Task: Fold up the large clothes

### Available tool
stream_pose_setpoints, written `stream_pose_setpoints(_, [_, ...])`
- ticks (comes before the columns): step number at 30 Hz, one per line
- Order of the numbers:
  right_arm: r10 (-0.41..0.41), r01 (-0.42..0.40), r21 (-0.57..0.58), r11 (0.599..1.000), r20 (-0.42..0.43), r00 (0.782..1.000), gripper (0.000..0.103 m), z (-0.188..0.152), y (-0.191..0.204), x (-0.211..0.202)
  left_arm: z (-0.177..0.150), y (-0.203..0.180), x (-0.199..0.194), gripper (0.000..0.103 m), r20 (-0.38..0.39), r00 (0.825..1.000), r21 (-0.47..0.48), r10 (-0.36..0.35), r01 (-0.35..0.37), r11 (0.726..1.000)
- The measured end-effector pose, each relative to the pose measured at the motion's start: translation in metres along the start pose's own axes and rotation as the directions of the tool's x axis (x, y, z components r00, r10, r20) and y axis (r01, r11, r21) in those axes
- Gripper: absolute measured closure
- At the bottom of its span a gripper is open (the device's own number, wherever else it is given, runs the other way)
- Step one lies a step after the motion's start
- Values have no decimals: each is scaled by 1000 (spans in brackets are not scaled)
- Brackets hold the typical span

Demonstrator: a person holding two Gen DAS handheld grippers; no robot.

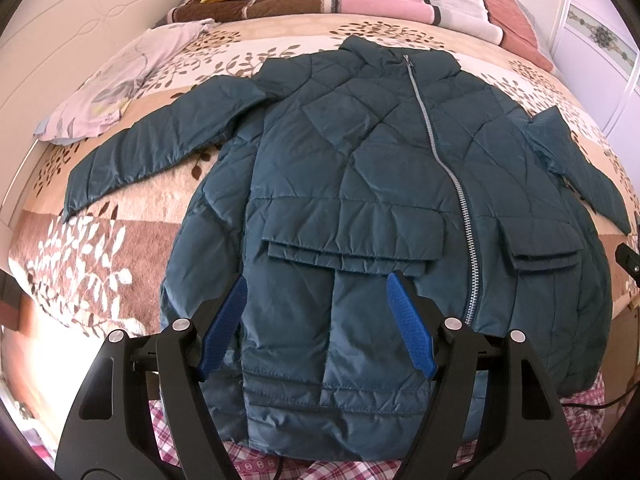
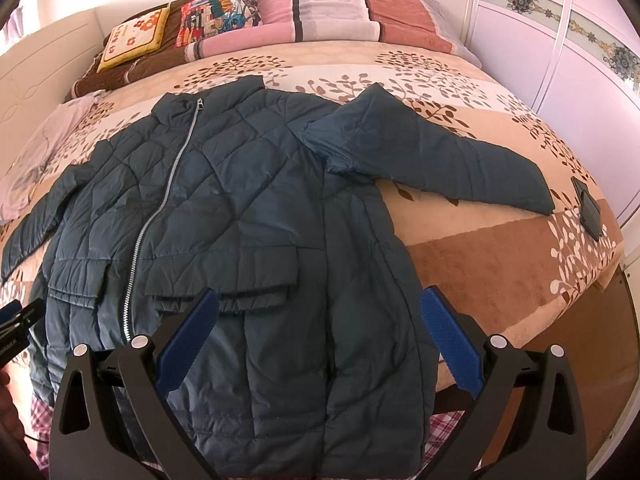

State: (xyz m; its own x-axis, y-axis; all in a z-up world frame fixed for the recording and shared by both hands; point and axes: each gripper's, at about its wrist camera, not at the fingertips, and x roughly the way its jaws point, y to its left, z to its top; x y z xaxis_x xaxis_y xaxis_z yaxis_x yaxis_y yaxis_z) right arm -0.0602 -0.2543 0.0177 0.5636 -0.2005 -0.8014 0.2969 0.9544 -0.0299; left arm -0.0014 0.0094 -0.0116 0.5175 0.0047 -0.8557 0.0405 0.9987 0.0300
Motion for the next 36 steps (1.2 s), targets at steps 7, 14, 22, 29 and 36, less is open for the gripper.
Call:
stream_pose_setpoints(7, [0, 0, 0, 1000, 0, 1000, 6, 0, 0, 0, -2, 1, 1, 31, -4, 1000, 0, 1, -1, 1000])
stream_pose_setpoints(14, [1, -1, 11, 1000, -1, 1000, 6, -1, -4, 2, -2, 2, 2, 31, -9, 1000, 2, 5, -5, 1000])
stream_pose_setpoints(22, [2, -2, 30, 1000, 5, 1000, 6, 5, -13, 3, 0, -1, 4, 30, -23, 1000, 14, 14, -13, 1000])
stream_pose_setpoints(29, [10, -10, 39, 999, 1, 1000, 6, 7, -17, 6, 3, -5, 6, 25, -27, 999, 36, 21, -20, 999])
stream_pose_setpoints(36, [6, -6, 76, 997, -5, 1000, 6, 16, -31, 16, 7, -6, 7, 24, -33, 999, 43, 30, -29, 999])
